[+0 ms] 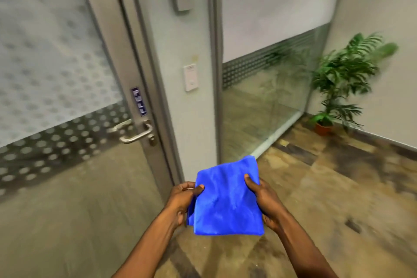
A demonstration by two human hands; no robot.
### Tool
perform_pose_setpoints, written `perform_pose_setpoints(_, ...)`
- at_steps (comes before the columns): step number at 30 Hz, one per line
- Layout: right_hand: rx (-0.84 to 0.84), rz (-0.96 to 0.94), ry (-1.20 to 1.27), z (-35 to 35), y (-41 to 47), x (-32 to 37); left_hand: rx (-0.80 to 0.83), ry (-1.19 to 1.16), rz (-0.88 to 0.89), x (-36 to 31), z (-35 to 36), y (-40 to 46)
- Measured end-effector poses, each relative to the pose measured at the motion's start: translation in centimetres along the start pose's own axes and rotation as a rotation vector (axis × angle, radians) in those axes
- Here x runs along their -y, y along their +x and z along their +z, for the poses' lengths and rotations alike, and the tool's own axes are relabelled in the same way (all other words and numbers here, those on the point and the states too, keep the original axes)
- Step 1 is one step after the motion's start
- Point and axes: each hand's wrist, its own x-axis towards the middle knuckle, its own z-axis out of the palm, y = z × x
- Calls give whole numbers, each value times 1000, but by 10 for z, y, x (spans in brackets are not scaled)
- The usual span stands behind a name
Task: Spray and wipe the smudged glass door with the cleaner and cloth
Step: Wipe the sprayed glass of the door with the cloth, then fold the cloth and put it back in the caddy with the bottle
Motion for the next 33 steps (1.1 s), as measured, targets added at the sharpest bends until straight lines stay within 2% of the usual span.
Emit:
perform_pose_setpoints(4, -211, -85, 20, -80, -11, 2, 3, 71, 93, 0, 82, 5)
perform_pose_setpoints(9, -384, -194, 91, -158, -31, -3, 225, 177, 192, -6, 165, -2)
perform_pose_setpoints(13, -426, -167, 197, -212, -42, 4, 385, 287, 255, -6, 220, 2)
perform_pose_setpoints(18, -392, -106, 48, -277, -43, 30, 524, 332, 285, -9, 283, 20)
perform_pose_setpoints(24, -522, -141, -122, -358, -24, 58, 594, 403, 434, -18, 369, 60)
perform_pose_setpoints(27, -533, -198, -100, -402, -22, 75, 624, 457, 499, -25, 422, 79)
perform_pose_setpoints(30, -571, -274, -82, -442, -27, 96, 680, 469, 490, -32, 477, 100)
perform_pose_setpoints(33, -705, -304, -89, -482, -37, 106, 766, 462, 447, -29, 532, 107)
